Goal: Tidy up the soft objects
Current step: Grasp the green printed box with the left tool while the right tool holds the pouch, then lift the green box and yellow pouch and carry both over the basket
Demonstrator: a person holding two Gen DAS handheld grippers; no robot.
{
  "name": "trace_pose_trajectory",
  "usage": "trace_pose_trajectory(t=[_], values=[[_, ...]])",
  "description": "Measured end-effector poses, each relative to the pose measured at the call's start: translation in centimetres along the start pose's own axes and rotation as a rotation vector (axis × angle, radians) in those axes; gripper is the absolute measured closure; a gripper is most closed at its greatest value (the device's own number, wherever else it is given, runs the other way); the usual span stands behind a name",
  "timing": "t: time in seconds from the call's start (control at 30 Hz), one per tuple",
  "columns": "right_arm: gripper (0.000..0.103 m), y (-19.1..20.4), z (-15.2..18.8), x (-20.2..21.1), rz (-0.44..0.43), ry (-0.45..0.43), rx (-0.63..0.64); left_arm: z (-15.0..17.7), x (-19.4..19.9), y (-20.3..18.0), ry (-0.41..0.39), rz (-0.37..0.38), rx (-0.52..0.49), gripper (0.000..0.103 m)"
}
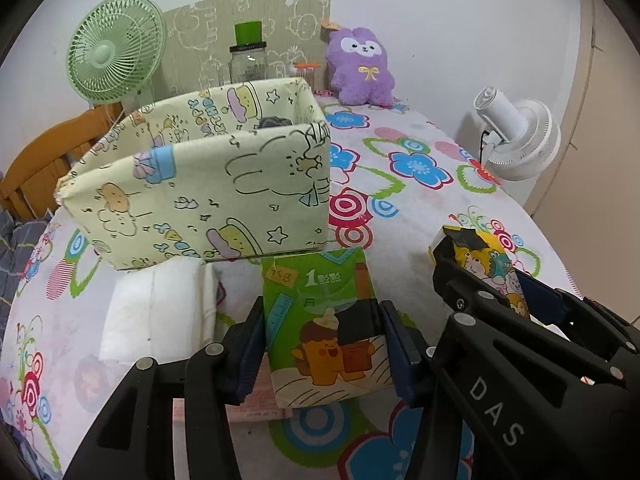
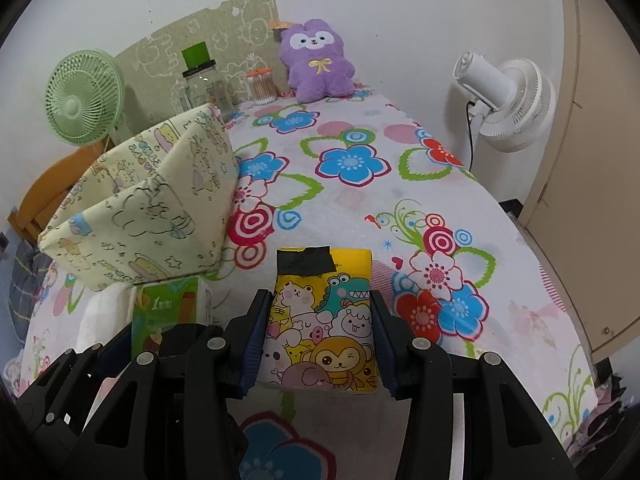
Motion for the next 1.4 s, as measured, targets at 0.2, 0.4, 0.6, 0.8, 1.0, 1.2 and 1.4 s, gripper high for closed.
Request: trace_pose_trajectory(t=[0.2,0.4,0.6,0.8,1.0,1.2,1.4], values=[[0.052,1.3,0.4,1.8,-0.007,-0.033,0.018,0.3,1.7,0.9,-0.035,-0.003,0.011,0.048],[0.052,2.8,0.8,3.4,-0.018,-0.06,0.033,0.8,3.6,2.1,-0.069,-0.011,0.023,0.048],[0.052,4.5,1.2,5.3,-0.035,-0.084,0.054,1.2,5.6,3.5,-0.094,-0.015,0.035,0.048],[0.052,6.4,1.3,7.0,-0.051,-0.108,0.059,1.2,7.4,5.2,-0.117,-0.018,0.047,0.048],[0.052,8.2,1.4,8.4,-0.058,-0.126,0.073,1.2,8.9,6.5,-0.14,-0.022,0.049,0.048],[0.052,9.9,1.5,9.7,-0.06,-0.146,0.092,1.2,10.2,7.9,-0.166,-0.025,0.057,0.048],[0.052,11.3,1.0,11.0,-0.067,-0.183,0.12,0.8,11.5,9.2,-0.212,-0.028,0.077,0.048]])
Point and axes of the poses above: each gripper's, at about its wrist camera, not at the fingertips, and x roughly against the way its jaws point, y to its left, z to its underside, the point moved 1 cm from there along -x, roughly the way its jaws point, and after that the axes turned 13 degrees about -z, right-handed, at the moved point
